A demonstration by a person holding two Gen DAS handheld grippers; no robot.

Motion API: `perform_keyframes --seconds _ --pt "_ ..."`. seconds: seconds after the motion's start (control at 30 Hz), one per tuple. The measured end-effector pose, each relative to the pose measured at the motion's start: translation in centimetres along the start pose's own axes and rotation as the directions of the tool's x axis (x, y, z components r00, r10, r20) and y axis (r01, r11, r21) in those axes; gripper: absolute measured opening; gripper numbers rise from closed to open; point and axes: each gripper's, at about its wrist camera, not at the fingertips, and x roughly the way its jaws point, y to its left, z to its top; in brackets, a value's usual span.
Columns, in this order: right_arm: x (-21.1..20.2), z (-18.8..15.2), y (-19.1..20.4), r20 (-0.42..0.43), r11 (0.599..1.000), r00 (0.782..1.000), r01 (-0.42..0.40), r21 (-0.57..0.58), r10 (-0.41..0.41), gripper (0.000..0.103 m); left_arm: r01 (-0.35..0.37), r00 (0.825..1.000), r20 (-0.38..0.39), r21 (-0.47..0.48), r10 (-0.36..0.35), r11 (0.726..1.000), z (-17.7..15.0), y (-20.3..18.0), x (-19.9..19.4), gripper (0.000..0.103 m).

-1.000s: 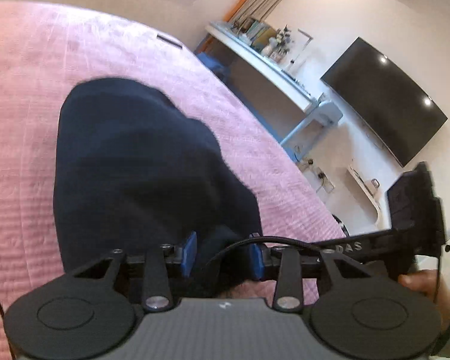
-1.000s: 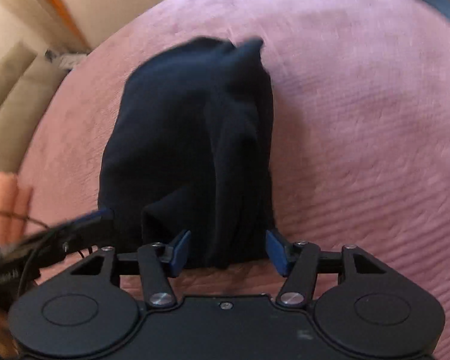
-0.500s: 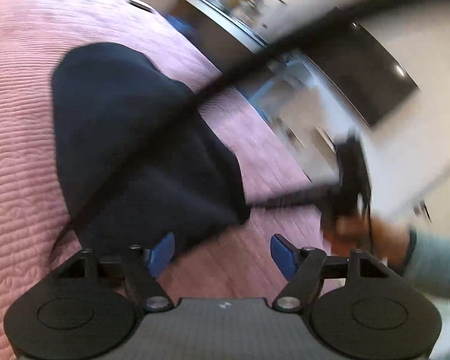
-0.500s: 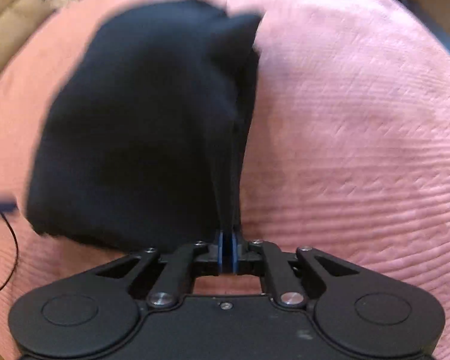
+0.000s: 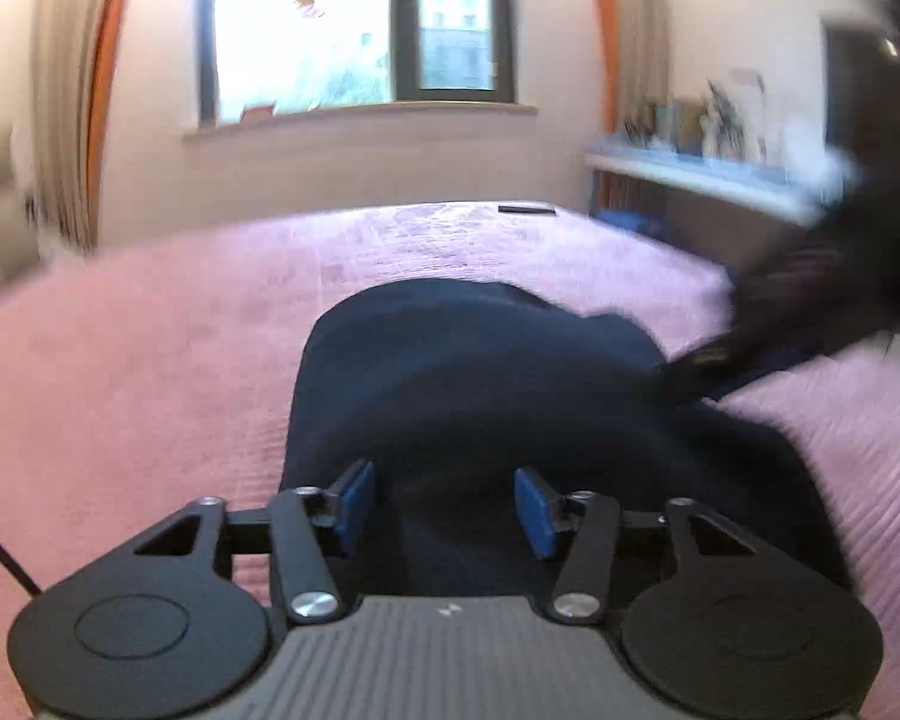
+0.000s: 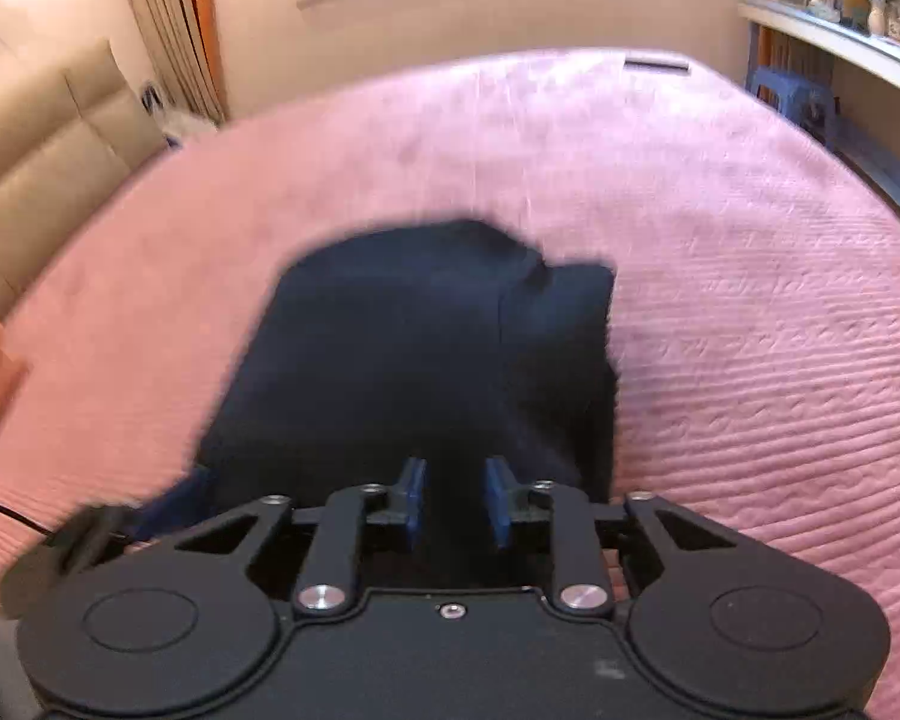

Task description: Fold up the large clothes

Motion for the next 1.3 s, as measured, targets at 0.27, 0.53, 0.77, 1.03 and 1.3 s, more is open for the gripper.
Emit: perform_keyframes --seconds 0.27,0.53,0.77,1.03,1.3 --pt "0.2 -5.2 -1.7 -0.16 0.992 0.983 0.078 -0.096 -0.092 0.0 0.097 0.994 -0.065 0.077 -0.092 0.992 -0.5 1.1 -0.7 0.051" --pt "0.1 5.8 0.1 0.163 0.989 0.983 -0.059 -0.135 0.081 0.009 0.078 0.996 -0.028 -0.061 -0.08 0.995 4.5 3.5 0.7 0.047" --pt "12.5 9.8 2.3 0.11 0.953 0.99 -0.053 -0.297 0.089 0.008 0.193 0.977 -0.072 -0.1 -0.2 0.976 2.7 5.7 3.4 0.035" --pt "11.3 9.5 -4.0 0.091 0.978 0.987 0.145 -0.15 -0.132 0.023 0.243 0.963 -0.118 -0.012 -0.243 0.97 1.1 7.4 1.0 0.032" --pt "3.0 3.1 2.2 0.064 0.983 0.988 -0.133 -0.129 0.142 0.023 0.261 0.961 -0.076 -0.056 -0.265 0.964 2.8 7.6 0.6 0.031"
